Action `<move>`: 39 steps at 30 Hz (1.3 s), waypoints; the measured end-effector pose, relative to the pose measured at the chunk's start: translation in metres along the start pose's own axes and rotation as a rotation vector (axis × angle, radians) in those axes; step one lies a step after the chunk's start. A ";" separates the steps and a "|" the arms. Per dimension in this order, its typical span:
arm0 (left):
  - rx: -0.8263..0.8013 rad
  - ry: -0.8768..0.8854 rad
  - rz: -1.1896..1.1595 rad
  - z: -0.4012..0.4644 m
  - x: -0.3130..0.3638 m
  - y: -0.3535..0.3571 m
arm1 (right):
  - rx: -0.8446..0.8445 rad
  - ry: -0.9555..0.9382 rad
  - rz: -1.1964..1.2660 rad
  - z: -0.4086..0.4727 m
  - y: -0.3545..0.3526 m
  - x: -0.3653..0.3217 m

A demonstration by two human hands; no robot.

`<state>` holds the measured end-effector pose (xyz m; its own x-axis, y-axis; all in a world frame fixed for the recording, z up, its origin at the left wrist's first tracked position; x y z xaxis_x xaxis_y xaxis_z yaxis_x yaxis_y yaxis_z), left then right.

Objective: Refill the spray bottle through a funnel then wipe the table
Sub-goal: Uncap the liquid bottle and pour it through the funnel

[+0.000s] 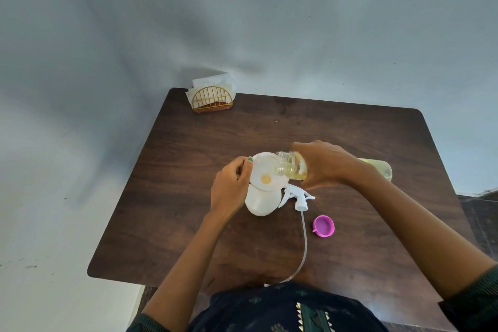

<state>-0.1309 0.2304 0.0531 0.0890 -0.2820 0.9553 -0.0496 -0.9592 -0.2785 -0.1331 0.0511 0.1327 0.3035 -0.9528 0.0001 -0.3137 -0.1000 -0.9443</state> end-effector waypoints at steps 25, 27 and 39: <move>0.006 0.004 0.005 0.002 -0.001 0.001 | -0.004 0.002 -0.003 -0.003 -0.006 -0.002; 0.004 -0.004 0.009 0.002 -0.002 0.001 | -0.007 0.000 -0.004 -0.003 -0.006 -0.002; -0.004 -0.001 -0.028 0.001 -0.003 0.000 | -0.007 -0.001 -0.024 -0.002 -0.006 -0.002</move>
<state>-0.1301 0.2314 0.0506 0.0916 -0.2547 0.9627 -0.0507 -0.9667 -0.2509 -0.1333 0.0533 0.1392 0.3121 -0.9498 0.0224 -0.3124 -0.1248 -0.9417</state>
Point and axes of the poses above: each hand's wrist, its own z-axis towards the middle knuckle, its own y-axis out of the palm, x = y × z, the point moved 6 cm from there along z, towards the middle knuckle, and after that the axes turned 14 degrees about -z, right-handed, at the moved point
